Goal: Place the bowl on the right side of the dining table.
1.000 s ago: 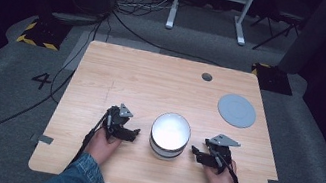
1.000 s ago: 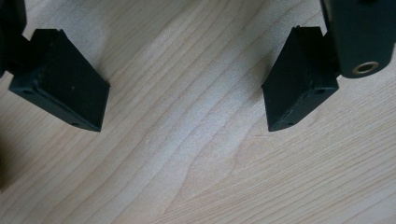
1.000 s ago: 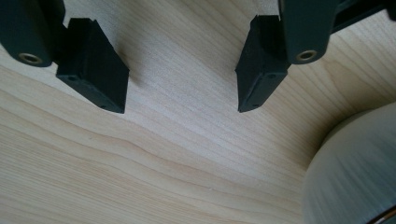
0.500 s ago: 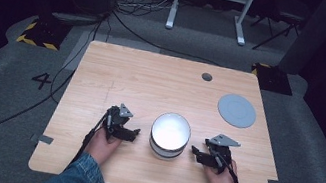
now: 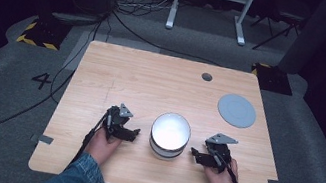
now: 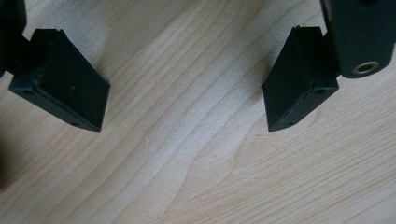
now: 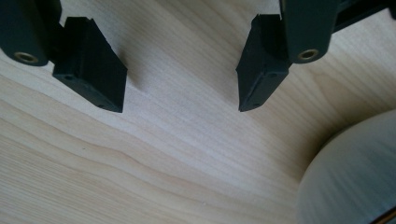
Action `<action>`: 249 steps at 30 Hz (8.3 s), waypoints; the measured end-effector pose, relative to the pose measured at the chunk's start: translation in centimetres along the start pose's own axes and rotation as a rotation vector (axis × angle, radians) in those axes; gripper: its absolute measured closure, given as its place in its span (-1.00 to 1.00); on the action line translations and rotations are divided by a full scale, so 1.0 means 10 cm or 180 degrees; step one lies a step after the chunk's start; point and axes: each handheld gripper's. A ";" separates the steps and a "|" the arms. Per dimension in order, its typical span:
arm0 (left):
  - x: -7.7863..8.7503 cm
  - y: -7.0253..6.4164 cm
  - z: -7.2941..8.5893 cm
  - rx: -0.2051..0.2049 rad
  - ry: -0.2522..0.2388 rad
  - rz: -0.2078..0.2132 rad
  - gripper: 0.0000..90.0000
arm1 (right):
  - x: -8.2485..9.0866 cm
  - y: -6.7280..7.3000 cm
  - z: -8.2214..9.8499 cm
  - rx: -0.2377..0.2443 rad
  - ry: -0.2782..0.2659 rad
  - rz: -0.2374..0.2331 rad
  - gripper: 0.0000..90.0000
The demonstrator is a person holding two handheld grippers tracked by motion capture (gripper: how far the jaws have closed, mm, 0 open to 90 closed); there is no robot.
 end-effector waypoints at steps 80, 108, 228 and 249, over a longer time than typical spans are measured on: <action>0.00 0.02 0.00 -0.0023 0.0000 0.0008 -0.68 | 0.00 0.32 -1.51 0.0334 0.0905 -0.0606 0.85; 0.00 0.02 0.00 -0.0015 -0.0001 0.0007 -0.67 | 0.37 0.30 -1.87 0.0240 0.0768 -0.0550 0.85; 0.00 0.04 0.00 -0.0024 0.0001 -0.0008 -0.67 | 0.71 -2.17 -1.65 -0.1657 0.0568 0.1103 0.85; 0.00 0.04 0.01 -0.0007 -0.0012 -0.0014 -0.67 | 0.48 -2.34 -1.45 -0.1826 0.0730 0.1143 0.84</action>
Point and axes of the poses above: each handheld gripper's, and its own axes: x roughly backward along the jaws, z roughly out of its underside, y roughly to its left, and after that the axes turned 15 degrees about -z, right-handed
